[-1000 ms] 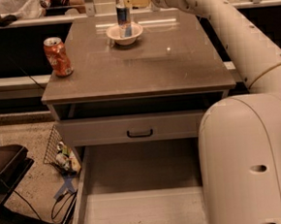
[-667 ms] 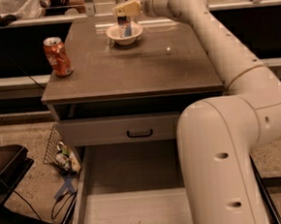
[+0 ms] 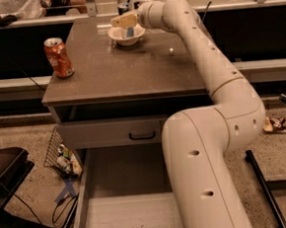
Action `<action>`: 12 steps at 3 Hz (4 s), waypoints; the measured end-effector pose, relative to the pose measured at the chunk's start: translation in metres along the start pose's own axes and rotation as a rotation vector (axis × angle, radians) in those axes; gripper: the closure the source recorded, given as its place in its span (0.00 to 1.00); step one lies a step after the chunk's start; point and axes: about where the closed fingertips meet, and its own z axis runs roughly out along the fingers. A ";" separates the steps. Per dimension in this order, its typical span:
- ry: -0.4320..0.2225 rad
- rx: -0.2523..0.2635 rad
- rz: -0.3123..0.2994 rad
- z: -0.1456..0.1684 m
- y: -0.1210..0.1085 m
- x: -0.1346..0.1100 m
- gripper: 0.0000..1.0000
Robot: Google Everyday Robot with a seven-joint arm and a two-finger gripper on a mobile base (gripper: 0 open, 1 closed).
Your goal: Pick redbull can from paper bowl and place on counter
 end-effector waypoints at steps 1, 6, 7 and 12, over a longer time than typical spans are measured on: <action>-0.018 -0.014 0.040 0.016 0.005 0.010 0.13; -0.063 -0.083 0.004 0.006 0.027 -0.029 1.00; -0.072 -0.133 -0.003 -0.020 0.034 -0.054 1.00; -0.028 -0.445 -0.080 -0.165 0.169 -0.016 1.00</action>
Offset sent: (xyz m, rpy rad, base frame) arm 0.0075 0.0098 -0.0108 0.0360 0.0104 0.0064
